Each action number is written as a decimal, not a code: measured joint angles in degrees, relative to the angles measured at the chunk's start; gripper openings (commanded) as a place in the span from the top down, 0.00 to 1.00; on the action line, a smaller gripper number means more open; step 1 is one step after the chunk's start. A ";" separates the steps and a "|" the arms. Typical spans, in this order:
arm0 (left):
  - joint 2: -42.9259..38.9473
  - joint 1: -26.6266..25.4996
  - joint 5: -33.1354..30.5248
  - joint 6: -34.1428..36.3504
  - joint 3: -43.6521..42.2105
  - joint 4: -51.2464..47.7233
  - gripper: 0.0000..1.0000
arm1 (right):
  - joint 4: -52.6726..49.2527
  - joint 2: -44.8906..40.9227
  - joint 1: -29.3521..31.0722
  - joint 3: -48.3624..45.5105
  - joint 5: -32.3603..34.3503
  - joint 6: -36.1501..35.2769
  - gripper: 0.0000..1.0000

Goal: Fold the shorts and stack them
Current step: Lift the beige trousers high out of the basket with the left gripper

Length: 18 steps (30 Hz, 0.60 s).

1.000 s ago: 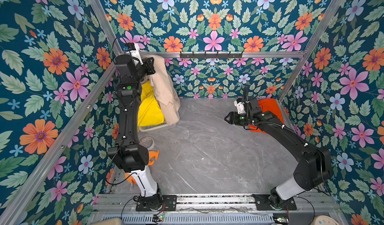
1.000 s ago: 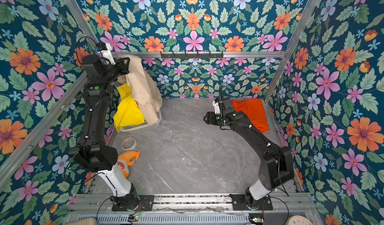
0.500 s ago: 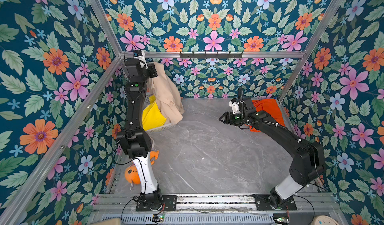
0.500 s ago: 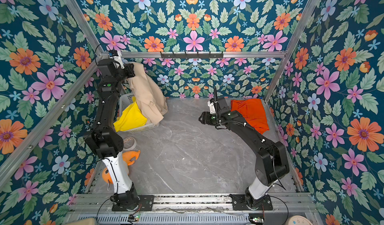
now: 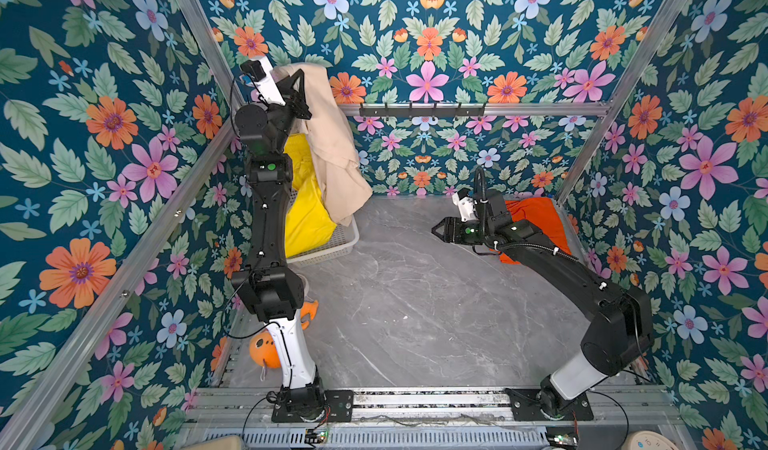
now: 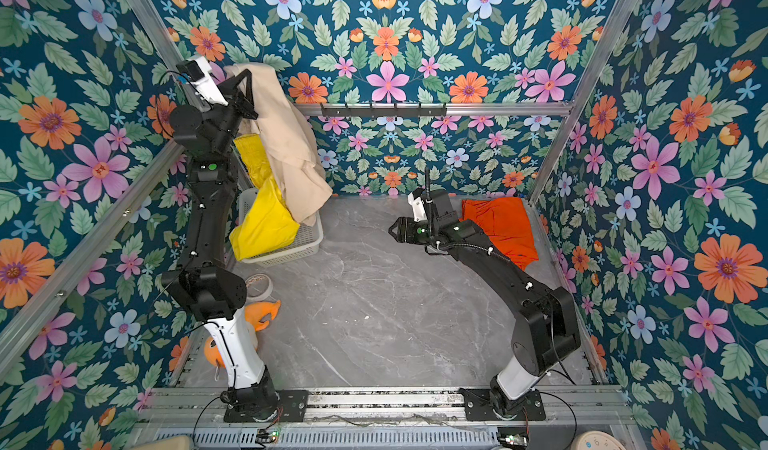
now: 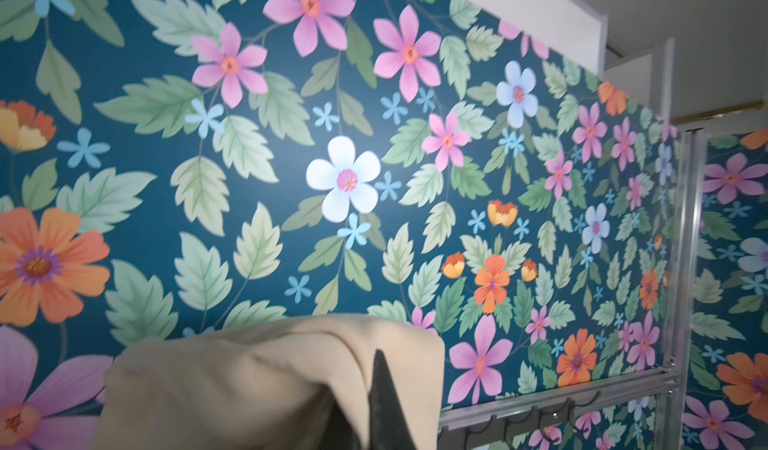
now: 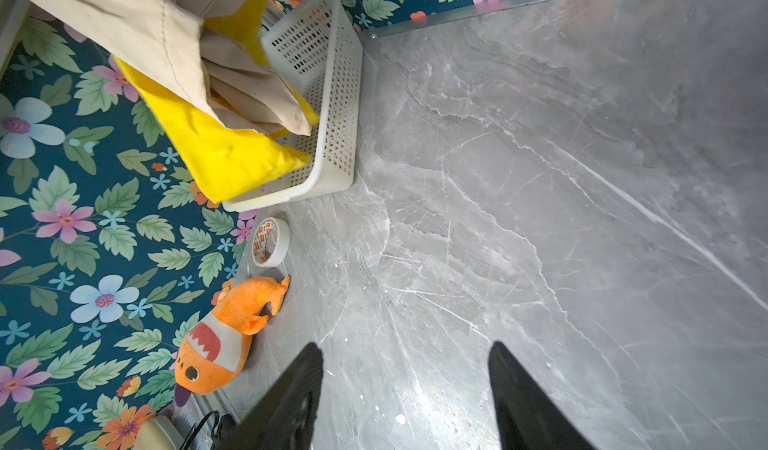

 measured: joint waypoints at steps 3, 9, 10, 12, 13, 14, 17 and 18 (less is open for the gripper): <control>-0.02 -1.03 -1.40 1.29 1.73 0.39 0.98 | 1.86 0.24 -0.04 0.35 -0.20 0.63 0.36; 0.96 -0.92 -3.63 2.80 1.64 0.98 0.96 | 3.43 0.81 1.09 1.09 -0.66 1.44 0.36; 1.81 -0.92 -4.39 3.41 2.25 1.01 0.97 | 3.52 0.94 1.20 1.18 -0.85 1.49 0.36; 3.63 -0.94 -6.23 4.74 3.78 1.05 0.97 | 3.61 1.46 1.27 1.53 -0.96 1.66 0.36; 4.46 -1.01 -7.10 5.66 4.35 0.79 0.97 | 3.78 1.75 1.49 1.81 -1.01 1.70 0.36; 5.03 -0.98 -7.80 6.12 4.59 0.57 0.97 | 3.98 2.21 1.90 2.10 -1.07 1.88 0.36; 5.77 -0.83 -10.34 7.58 4.15 -0.70 0.97 | 6.19 5.14 4.48 3.89 -2.16 1.62 0.36; 5.66 -0.83 -11.23 8.33 3.43 -0.94 0.97 | 6.67 6.43 5.55 4.61 -2.34 1.57 0.36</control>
